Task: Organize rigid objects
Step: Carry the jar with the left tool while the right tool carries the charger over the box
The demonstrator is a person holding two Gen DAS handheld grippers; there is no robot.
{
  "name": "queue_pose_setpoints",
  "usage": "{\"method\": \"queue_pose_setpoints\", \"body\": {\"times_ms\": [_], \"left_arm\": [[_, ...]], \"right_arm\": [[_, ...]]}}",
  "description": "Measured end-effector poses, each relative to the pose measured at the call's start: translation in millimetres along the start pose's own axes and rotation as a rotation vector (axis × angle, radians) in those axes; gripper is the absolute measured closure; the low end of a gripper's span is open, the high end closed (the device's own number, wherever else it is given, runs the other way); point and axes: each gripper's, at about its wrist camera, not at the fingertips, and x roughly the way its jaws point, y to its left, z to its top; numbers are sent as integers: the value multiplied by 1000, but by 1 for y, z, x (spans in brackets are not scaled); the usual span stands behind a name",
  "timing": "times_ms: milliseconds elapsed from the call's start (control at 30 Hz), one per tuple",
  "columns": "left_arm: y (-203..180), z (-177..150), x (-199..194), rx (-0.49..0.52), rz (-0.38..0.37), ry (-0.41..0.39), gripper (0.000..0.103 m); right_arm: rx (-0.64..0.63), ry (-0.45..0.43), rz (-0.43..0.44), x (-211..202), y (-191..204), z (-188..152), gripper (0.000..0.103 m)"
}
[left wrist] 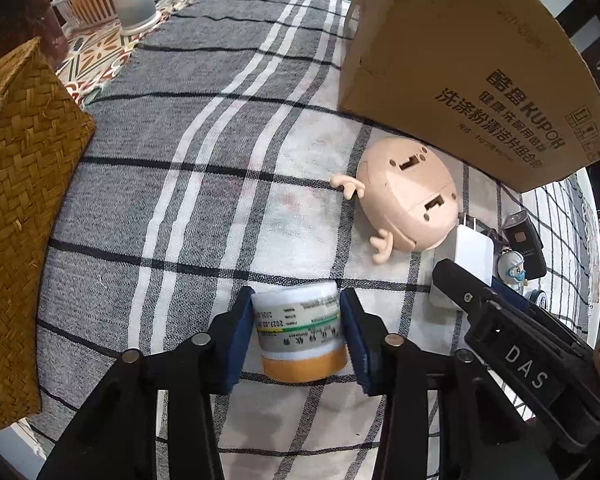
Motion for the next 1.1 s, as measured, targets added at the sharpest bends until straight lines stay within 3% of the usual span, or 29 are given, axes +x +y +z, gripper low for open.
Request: {"method": "queue_pose_setpoints", "body": {"times_ms": [633, 1100], "left_arm": [[-31, 3, -38, 117, 8, -148, 61], [-47, 7, -65, 157, -22, -228, 61]], "right_arm": [[51, -39, 130, -27, -26, -11, 55], [83, -152, 152, -68, -36, -7, 55]]}}
